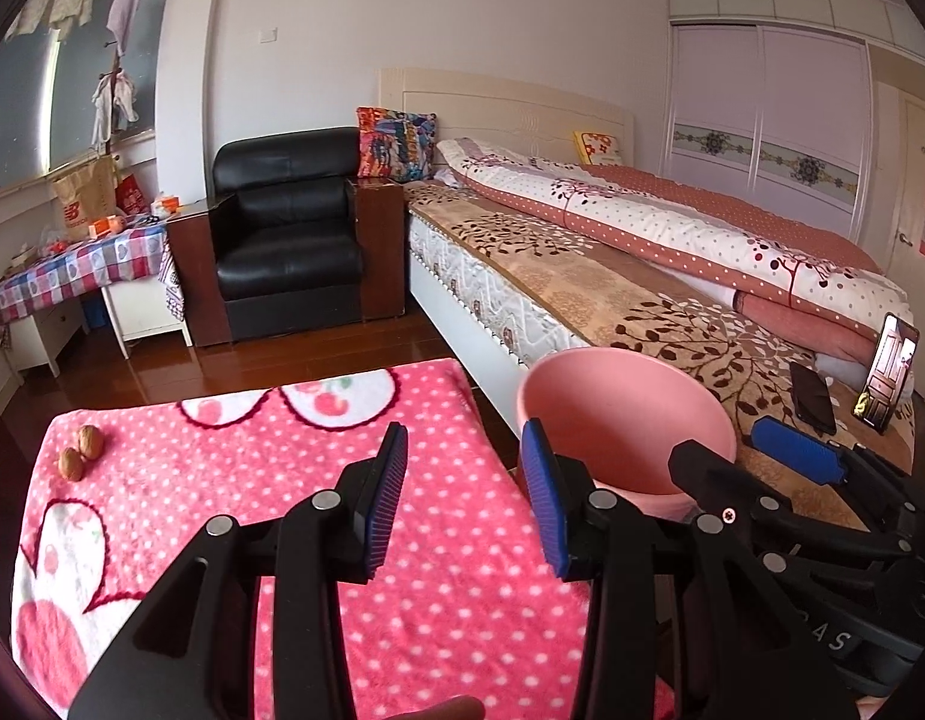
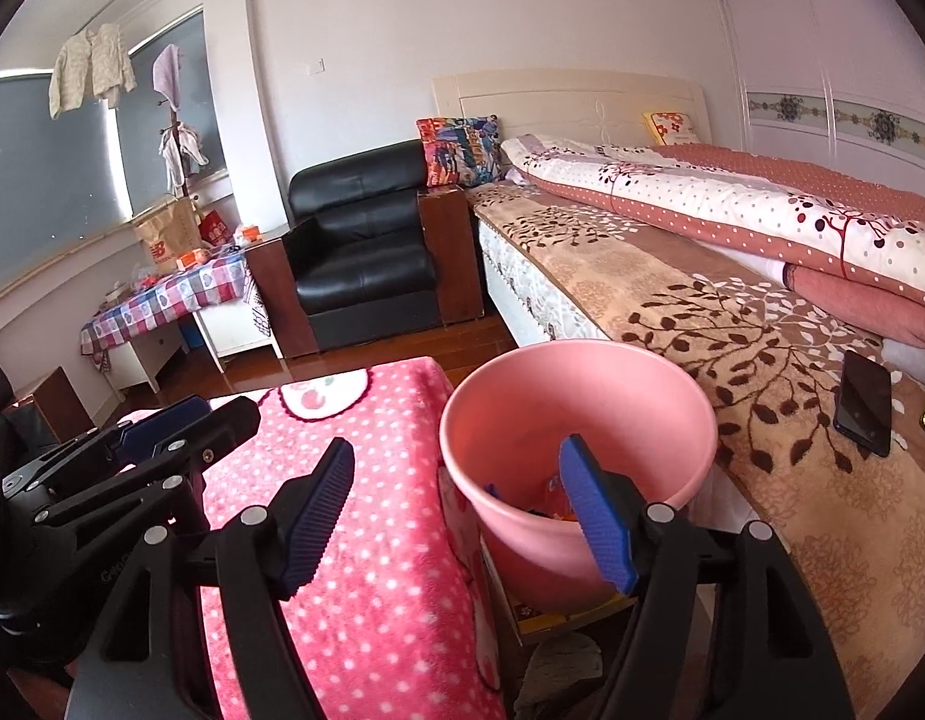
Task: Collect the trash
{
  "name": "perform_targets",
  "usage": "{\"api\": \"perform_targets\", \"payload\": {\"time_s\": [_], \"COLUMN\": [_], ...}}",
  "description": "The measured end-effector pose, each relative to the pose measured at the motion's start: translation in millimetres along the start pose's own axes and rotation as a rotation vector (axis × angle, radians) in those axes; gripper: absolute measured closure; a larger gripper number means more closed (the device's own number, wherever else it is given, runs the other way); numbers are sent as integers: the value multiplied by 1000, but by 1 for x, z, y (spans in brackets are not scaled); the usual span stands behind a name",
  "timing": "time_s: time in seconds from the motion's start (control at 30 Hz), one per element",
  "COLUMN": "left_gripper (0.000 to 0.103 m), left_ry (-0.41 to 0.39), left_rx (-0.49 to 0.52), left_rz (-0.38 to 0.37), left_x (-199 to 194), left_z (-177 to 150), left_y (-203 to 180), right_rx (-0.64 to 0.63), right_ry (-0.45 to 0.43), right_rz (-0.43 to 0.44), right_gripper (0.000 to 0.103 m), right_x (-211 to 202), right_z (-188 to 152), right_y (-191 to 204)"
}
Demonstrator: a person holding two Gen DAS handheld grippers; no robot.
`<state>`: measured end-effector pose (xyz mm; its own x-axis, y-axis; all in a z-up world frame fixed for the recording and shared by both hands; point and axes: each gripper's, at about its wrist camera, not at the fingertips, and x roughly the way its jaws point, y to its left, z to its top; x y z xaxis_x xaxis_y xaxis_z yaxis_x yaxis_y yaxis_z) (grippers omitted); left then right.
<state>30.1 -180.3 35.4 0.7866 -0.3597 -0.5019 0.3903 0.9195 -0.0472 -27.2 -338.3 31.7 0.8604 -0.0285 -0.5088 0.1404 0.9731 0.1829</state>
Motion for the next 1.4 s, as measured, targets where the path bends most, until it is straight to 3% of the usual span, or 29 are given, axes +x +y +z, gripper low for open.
{"api": "perform_targets", "payload": {"time_s": [0.57,1.4], "left_gripper": [63,63], "left_ry": [0,42], "left_rx": [-59,-124], "left_rz": [18,45], "left_x": [-26,-26], "left_z": [-18,-37], "left_y": [32,70], "right_rx": [-15,-58], "right_ry": [-2,31], "right_rz": [21,50], "right_gripper": [32,32], "right_x": [-14,1], "right_z": [-14,-25], "right_y": [36,65]}}
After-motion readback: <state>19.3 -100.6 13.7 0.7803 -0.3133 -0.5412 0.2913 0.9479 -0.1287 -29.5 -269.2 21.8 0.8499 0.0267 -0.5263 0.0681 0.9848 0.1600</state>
